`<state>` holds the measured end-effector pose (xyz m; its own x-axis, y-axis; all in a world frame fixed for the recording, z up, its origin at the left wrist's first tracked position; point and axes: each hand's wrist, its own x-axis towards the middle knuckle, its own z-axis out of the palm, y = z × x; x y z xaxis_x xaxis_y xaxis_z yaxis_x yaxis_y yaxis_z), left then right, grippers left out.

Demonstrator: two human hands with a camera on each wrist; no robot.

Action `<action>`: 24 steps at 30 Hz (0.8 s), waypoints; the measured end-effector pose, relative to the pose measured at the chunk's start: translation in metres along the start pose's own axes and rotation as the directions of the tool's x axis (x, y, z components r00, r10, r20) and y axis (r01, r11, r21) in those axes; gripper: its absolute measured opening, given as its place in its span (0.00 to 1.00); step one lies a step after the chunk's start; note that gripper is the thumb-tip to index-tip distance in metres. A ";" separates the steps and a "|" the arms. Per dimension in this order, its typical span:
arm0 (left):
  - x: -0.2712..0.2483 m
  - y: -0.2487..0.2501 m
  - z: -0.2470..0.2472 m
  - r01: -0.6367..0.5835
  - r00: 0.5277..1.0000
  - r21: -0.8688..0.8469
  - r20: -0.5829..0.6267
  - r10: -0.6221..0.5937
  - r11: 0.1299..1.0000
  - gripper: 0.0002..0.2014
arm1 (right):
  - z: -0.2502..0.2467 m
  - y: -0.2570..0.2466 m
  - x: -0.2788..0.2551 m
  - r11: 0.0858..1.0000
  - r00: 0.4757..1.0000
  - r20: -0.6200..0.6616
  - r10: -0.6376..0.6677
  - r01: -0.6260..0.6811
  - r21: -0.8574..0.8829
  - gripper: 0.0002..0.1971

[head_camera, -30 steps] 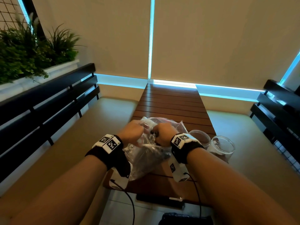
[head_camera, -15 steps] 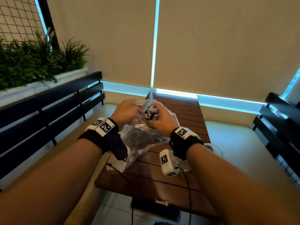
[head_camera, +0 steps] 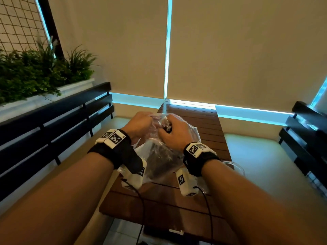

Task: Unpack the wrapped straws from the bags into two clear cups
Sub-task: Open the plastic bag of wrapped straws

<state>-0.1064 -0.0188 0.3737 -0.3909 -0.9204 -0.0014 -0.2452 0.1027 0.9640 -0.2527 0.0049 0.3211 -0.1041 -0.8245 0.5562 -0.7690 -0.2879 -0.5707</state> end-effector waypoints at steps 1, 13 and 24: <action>0.008 0.001 0.000 0.010 1.000 0.020 0.004 -0.010 1.000 0.14 | 0.001 0.004 0.006 1.000 0.998 -0.055 -0.015 0.013 -0.025 0.11; 0.089 -0.052 0.006 -0.101 0.954 0.303 0.300 0.006 0.948 0.28 | 0.033 0.058 0.073 0.973 0.974 -0.002 0.226 -0.226 -0.051 0.09; 0.115 -0.083 0.016 -0.240 0.971 0.497 0.125 0.205 0.834 0.12 | 0.070 0.037 0.091 0.867 0.901 -0.148 0.408 -0.332 0.371 0.14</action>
<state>-0.1451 -0.1273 0.2892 -0.5405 -0.8255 0.1627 -0.5520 0.4939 0.6718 -0.2468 -0.1149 0.3080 -0.5010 -0.7883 0.3571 -0.3978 -0.1567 -0.9040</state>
